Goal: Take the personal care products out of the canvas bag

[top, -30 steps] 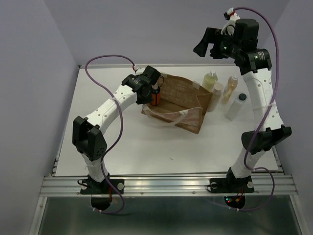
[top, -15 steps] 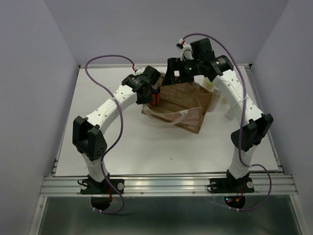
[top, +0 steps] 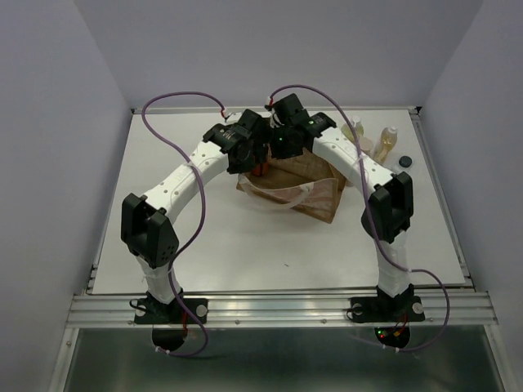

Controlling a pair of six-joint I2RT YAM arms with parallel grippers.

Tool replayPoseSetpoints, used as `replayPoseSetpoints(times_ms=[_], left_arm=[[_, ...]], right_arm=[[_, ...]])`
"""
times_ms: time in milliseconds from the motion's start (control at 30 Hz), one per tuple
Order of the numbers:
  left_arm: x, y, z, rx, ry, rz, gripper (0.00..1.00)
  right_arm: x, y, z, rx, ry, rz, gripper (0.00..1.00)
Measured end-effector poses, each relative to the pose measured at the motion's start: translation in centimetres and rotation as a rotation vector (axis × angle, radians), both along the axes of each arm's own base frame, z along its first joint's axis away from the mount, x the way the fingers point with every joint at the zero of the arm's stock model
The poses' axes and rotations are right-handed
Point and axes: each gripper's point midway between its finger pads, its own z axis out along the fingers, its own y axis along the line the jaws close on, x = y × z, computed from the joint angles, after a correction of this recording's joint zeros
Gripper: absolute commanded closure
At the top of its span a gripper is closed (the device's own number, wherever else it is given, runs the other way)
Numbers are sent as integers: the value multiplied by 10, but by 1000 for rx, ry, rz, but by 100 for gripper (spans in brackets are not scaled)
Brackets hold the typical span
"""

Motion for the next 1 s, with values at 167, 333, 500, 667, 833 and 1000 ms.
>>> replayPoseSetpoints(times_ms=[167, 333, 500, 667, 833, 1000], left_arm=[[0, 0, 0, 0, 0, -1, 100], [0, 0, -1, -1, -2, -1, 100], [0, 0, -1, -4, -5, 0, 100], [-1, 1, -2, -6, -8, 0, 100], [-4, 3, -3, -7, -11, 0, 100], [-4, 4, -3, -11, -16, -1, 100]], right_arm=[[19, 16, -25, -78, -79, -84, 0], [37, 21, -24, -73, -189, -182, 0], [46, 16, -30, -97, -248, -249, 0], [56, 15, -20, -98, -318, -328, 0], [66, 24, -11, -33, -349, -375, 0], [73, 31, -13, 25, -344, -435, 0]])
